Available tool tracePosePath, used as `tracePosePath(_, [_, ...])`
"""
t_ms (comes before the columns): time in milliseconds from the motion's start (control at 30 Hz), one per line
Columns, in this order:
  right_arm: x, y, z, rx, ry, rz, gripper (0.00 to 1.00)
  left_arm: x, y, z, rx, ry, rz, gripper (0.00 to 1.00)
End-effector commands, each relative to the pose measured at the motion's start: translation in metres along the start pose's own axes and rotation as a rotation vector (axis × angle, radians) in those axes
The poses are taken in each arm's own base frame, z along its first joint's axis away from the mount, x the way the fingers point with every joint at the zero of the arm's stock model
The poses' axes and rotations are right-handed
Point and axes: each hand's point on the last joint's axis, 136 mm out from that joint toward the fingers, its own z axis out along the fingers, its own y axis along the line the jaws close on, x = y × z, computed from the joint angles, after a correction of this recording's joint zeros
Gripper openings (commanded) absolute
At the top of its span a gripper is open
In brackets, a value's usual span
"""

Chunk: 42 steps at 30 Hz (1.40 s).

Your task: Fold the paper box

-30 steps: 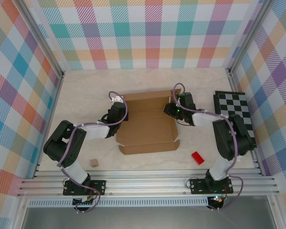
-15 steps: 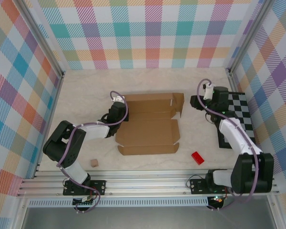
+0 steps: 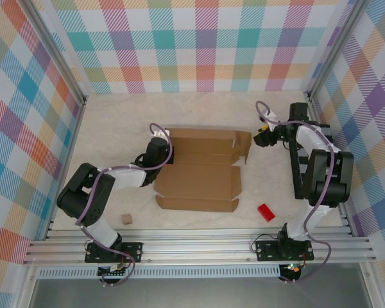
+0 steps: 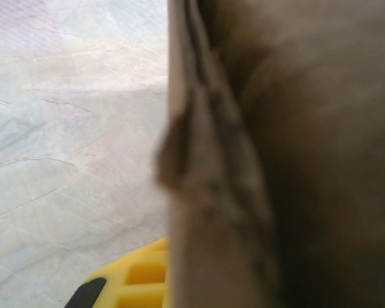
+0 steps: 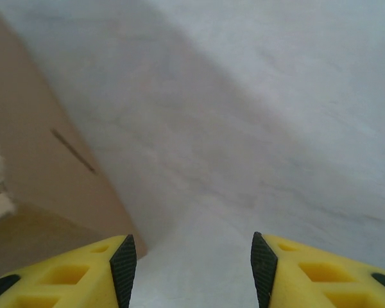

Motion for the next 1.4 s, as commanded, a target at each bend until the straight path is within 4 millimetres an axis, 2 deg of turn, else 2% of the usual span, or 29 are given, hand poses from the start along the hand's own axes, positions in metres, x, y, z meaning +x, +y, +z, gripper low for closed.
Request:
tracePosePath(0, [-0.012, 0.036, -0.007, -0.178, -0.081, -0.165, 0.53, -0.01, -0.004, -0.002, 0.042, -0.045, 0.019, 0.0])
tracePosePath(67, [-0.015, 0.046, -0.008, -0.215, -0.109, -0.198, 0.53, -0.01, -0.003, -0.002, 0.036, -0.045, 0.025, 0.0])
tracePosePath(167, [-0.01, 0.06, -0.004, -0.248, -0.104, -0.247, 0.53, -0.009, 0.0, -0.002, 0.021, -0.042, 0.026, 0.0])
tracePosePath(300, [-0.003, 0.068, 0.0, -0.259, -0.115, -0.259, 0.53, -0.009, 0.001, 0.0, 0.011, -0.034, 0.028, 0.0])
tracePosePath(633, [-0.018, 0.105, 0.018, -0.323, -0.084, -0.368, 0.52, -0.013, -0.003, 0.001, 0.026, -0.039, 0.023, 0.0])
tracePosePath(1067, [-0.027, 0.126, 0.026, -0.334, -0.069, -0.336, 0.51, -0.013, -0.001, 0.0, 0.016, -0.041, -0.025, 0.0])
tracePosePath(1200, [-0.031, 0.133, 0.022, -0.345, -0.089, -0.289, 0.52, -0.011, 0.001, 0.0, 0.009, -0.036, -0.028, 0.0])
tracePosePath(1367, [-0.026, 0.145, 0.011, -0.342, -0.082, -0.264, 0.55, -0.01, 0.003, -0.001, -0.003, -0.036, -0.027, 0.0])
